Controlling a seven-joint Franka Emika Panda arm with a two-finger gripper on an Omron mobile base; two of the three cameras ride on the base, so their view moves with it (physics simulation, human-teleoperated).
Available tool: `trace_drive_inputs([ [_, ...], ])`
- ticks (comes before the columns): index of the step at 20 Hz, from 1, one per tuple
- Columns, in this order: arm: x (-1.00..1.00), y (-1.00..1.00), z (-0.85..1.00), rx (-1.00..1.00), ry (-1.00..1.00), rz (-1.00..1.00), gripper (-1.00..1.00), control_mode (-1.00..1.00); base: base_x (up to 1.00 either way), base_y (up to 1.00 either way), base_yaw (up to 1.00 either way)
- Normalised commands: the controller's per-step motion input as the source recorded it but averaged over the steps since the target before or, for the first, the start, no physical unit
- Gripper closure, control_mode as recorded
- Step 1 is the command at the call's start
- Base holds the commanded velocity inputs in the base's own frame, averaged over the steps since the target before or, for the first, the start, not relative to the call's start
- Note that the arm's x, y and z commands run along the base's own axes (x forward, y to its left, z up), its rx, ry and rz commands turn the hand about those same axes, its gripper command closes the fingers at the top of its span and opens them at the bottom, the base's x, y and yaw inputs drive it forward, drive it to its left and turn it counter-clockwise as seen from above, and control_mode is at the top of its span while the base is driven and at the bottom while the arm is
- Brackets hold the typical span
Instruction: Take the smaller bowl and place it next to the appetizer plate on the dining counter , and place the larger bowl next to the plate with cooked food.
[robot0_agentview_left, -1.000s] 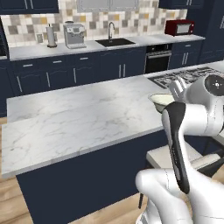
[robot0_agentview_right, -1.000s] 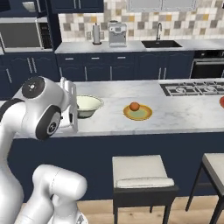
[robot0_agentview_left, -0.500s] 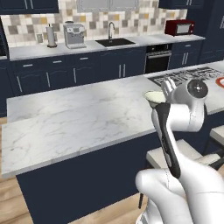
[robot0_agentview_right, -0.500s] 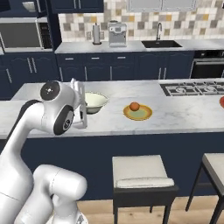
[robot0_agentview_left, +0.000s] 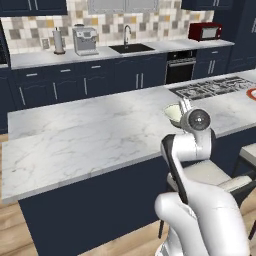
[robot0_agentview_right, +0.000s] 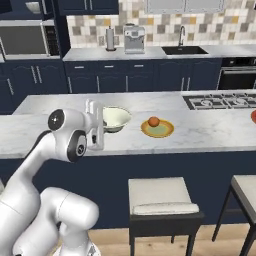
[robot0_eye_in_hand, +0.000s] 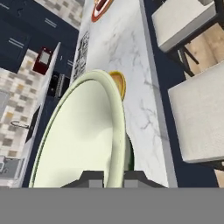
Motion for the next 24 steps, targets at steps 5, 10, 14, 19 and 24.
trace_drive_inputs([
  [5, 0.41, -0.23, -0.34, 0.03, 0.0, -0.12, 1.0, -1.0, 0.0, 0.0, 0.0],
  [10, 0.47, -0.13, -0.28, 0.03, 0.0, -0.07, 1.0, -1.0, 0.0, 0.0, 0.0],
  [14, 0.59, -0.09, -0.31, 0.02, 0.0, -0.05, 1.0, -1.0, 0.0, 0.0, 0.0],
  [19, 0.5, -0.27, -0.34, 0.01, 0.0, -0.03, 1.0, -1.0, 0.0, 0.0, 0.0],
  [24, 0.38, -0.01, -0.4, 0.0, 0.0, 0.0, 1.0, -1.0, 0.0, 0.0, 0.0],
])
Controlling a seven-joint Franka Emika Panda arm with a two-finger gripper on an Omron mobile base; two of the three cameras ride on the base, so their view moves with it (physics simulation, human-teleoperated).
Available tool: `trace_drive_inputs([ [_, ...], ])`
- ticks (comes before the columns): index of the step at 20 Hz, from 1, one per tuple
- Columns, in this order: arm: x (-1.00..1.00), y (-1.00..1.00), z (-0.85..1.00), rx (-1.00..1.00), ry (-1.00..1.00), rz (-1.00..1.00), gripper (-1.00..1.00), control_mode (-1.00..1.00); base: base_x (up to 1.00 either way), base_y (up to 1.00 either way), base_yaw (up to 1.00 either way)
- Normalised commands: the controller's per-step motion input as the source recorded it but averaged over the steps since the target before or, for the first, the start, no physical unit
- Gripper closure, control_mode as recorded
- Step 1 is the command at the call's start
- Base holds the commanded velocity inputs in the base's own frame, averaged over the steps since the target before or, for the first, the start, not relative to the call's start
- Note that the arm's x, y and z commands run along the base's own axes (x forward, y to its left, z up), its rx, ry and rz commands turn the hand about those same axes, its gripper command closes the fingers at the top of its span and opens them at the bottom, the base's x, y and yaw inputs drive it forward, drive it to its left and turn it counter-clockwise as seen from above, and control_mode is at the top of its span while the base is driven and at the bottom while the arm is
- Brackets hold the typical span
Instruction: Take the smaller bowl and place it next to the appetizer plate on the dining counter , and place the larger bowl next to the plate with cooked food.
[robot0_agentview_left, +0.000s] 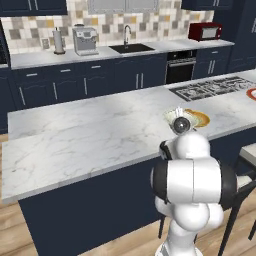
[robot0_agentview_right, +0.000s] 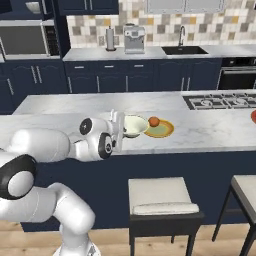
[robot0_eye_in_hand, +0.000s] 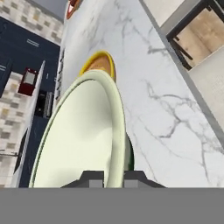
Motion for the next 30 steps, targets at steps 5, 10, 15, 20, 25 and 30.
trace_drive_inputs([
  [5, 0.55, 0.0, -0.21, 0.0, 0.0, 0.0, 1.0, -1.0, 0.0, 0.0, 0.0],
  [10, 0.57, 0.0, -0.29, 0.0, 0.0, 0.0, 1.0, -1.0, 0.0, 0.0, 0.0],
  [15, -0.04, 0.0, -0.13, 0.0, -0.09, 0.0, -1.0, -1.0, 0.0, 0.0, 0.0],
  [20, -0.12, 0.0, 0.51, 0.0, -0.15, 0.04, -1.0, -1.0, 0.0, 0.0, 0.0],
  [25, -0.74, 0.0, 0.98, 0.0, 0.03, 0.17, -1.0, -1.0, 0.0, 0.0, 0.0],
  [30, -1.0, -0.01, 1.0, 0.0, 0.15, 0.18, -1.0, -1.0, 0.0, 0.0, 0.0],
])
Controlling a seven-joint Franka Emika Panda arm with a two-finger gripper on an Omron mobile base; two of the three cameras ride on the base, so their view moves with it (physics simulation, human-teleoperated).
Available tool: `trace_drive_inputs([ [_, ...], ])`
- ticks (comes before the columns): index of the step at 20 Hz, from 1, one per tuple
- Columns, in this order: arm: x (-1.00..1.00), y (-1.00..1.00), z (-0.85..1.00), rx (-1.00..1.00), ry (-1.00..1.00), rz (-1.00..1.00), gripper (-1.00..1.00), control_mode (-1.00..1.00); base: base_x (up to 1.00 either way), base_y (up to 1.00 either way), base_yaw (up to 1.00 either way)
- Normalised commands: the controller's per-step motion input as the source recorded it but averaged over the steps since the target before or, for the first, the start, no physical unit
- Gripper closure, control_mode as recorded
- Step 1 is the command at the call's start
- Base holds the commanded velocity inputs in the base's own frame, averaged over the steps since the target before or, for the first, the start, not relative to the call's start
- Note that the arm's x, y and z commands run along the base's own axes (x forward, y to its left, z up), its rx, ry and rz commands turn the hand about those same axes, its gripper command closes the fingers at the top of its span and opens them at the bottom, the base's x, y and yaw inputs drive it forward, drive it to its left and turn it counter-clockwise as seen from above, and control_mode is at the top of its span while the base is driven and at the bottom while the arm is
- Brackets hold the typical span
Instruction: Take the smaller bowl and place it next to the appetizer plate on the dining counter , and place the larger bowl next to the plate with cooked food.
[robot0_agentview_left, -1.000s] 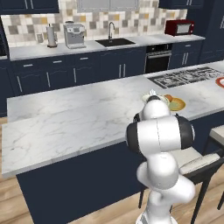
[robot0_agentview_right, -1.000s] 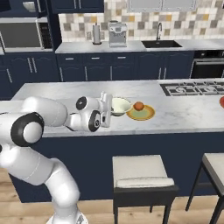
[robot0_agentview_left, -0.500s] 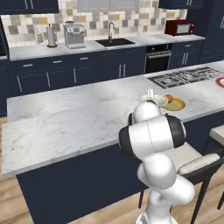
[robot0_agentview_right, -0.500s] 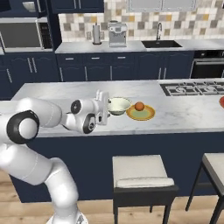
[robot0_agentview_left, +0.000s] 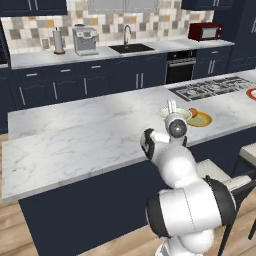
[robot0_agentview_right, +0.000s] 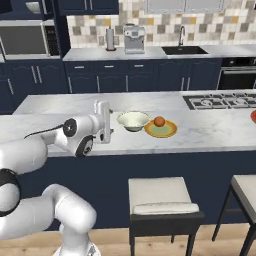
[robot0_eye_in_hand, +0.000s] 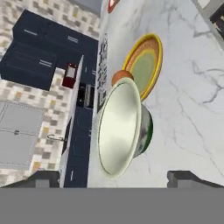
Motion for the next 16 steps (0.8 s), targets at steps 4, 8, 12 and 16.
trace_drive_inputs([
  [4, -1.0, 0.0, 1.0, 0.1, 0.02, 0.16, -1.0, -1.0, 0.0, 0.0, 0.0],
  [8, -1.0, 0.03, 1.0, 0.03, 0.22, 0.19, -1.0, -1.0, 0.0, 0.0, 0.0],
  [12, -1.0, 0.3, 0.98, -0.1, 0.57, 0.2, -1.0, -1.0, 0.0, 0.0, 0.0],
  [16, -1.0, 0.39, 0.47, -0.29, 0.76, 0.2, -1.0, -1.0, 0.0, 0.0, 0.0],
])
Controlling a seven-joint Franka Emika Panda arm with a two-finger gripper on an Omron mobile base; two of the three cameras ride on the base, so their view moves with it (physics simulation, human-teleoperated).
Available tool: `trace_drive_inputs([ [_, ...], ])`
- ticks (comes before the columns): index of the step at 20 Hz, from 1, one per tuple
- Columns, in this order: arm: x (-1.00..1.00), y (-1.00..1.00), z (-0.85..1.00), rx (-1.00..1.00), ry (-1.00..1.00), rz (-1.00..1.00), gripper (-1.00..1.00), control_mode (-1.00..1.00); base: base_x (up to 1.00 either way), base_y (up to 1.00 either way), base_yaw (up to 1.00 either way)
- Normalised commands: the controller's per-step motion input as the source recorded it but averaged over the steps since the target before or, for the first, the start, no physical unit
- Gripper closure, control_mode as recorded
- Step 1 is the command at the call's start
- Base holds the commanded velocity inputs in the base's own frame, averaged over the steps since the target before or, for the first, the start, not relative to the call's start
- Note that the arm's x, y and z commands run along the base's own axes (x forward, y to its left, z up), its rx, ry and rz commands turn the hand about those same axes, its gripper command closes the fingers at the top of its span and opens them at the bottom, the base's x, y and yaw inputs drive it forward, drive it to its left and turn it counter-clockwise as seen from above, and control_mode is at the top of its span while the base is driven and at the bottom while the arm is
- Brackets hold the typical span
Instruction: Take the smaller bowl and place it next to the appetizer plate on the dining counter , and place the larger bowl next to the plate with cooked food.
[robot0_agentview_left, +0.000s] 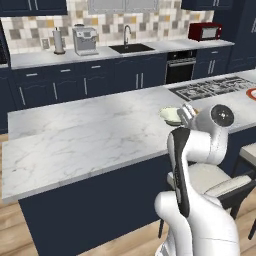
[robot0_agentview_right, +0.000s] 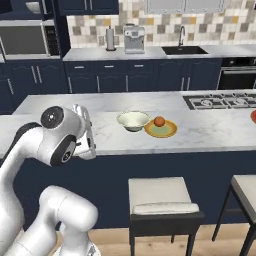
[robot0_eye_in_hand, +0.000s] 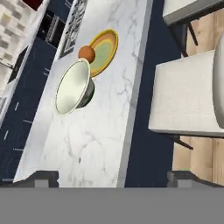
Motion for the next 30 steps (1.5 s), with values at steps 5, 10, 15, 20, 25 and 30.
trace_drive_inputs([
  [5, -1.0, 0.13, -0.57, -0.18, 0.5, 0.04, -1.0, -1.0, 0.0, 0.0, 0.0],
  [10, -0.58, 0.0, -0.17, 0.0, 0.01, 0.0, -1.0, -1.0, 0.0, 0.0, 0.0],
  [15, -0.14, 0.0, 0.0, 0.0, 0.0, 0.0, -1.0, 1.0, -0.12, 0.01, 0.04],
  [20, 0.0, 0.0, 0.0, 0.0, 0.0, 0.0, -1.0, 1.0, -0.7, 0.16, 0.63],
  [25, 0.0, 0.0, 0.0, 0.0, 0.0, 0.0, -1.0, 1.0, -0.25, 0.68, 0.68],
  [30, 0.0, 0.0, 0.0, 0.0, 0.0, 0.0, -1.0, 1.0, 0.01, 1.0, 0.39],
])
